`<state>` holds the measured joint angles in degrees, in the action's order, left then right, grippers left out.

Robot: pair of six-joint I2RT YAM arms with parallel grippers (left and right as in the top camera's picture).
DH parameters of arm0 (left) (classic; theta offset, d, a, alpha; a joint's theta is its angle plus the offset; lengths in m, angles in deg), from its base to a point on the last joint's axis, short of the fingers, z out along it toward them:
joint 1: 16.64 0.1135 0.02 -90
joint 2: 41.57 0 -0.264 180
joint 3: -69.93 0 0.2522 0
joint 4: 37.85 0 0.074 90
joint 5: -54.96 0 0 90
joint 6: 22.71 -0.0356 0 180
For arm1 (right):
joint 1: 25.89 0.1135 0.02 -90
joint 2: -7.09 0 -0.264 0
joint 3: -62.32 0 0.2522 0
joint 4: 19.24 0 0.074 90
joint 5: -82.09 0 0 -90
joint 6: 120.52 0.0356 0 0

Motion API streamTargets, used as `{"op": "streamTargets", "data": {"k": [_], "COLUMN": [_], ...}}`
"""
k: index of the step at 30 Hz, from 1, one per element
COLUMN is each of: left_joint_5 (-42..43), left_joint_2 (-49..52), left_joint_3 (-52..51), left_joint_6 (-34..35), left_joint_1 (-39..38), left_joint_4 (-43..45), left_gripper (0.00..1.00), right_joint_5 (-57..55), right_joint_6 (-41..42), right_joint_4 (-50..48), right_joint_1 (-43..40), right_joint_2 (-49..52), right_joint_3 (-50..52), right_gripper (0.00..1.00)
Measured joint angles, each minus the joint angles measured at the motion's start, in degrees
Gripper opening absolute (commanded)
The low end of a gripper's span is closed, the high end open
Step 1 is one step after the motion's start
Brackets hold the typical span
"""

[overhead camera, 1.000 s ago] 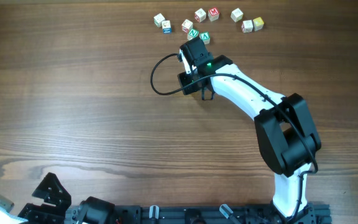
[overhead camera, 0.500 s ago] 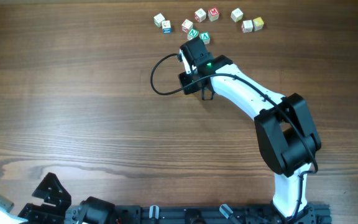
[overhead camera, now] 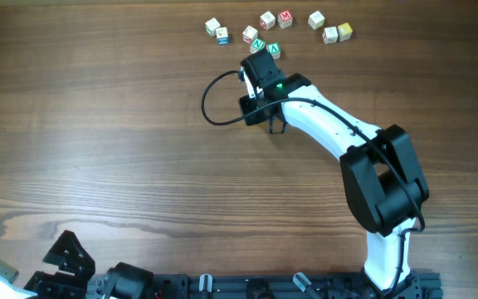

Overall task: Form a tower
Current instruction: 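Lower the O block onto the H block and hold it, then open the right gripper and raise it above the stack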

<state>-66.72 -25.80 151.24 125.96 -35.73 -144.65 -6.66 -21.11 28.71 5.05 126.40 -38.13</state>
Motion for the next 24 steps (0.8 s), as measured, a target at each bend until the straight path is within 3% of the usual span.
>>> {"op": "streamTargets", "data": {"k": [6, 17, 24], "left_joint_5": [0.0, 0.0, 0.0], "left_joint_2": [0.0, 0.0, 0.0], "left_joint_3": [0.0, 0.0, 0.0], "left_joint_6": [0.0, 0.0, 0.0], "left_joint_1": [0.0, 0.0, 0.0], "left_joint_4": [0.0, 0.0, 0.0], "left_gripper": [1.00, 1.00, 1.00], "right_joint_5": [0.0, -3.0, -3.3], "right_joint_6": [2.2, 16.7, 21.2], "right_joint_4": [2.8, 4.0, 4.3], "right_joint_1": [0.0, 0.0, 0.0], "right_joint_2": [0.0, -2.4, -2.4], "right_joint_3": [-1.0, -1.2, -1.2], "right_gripper": [0.24, 0.24, 0.22]}}
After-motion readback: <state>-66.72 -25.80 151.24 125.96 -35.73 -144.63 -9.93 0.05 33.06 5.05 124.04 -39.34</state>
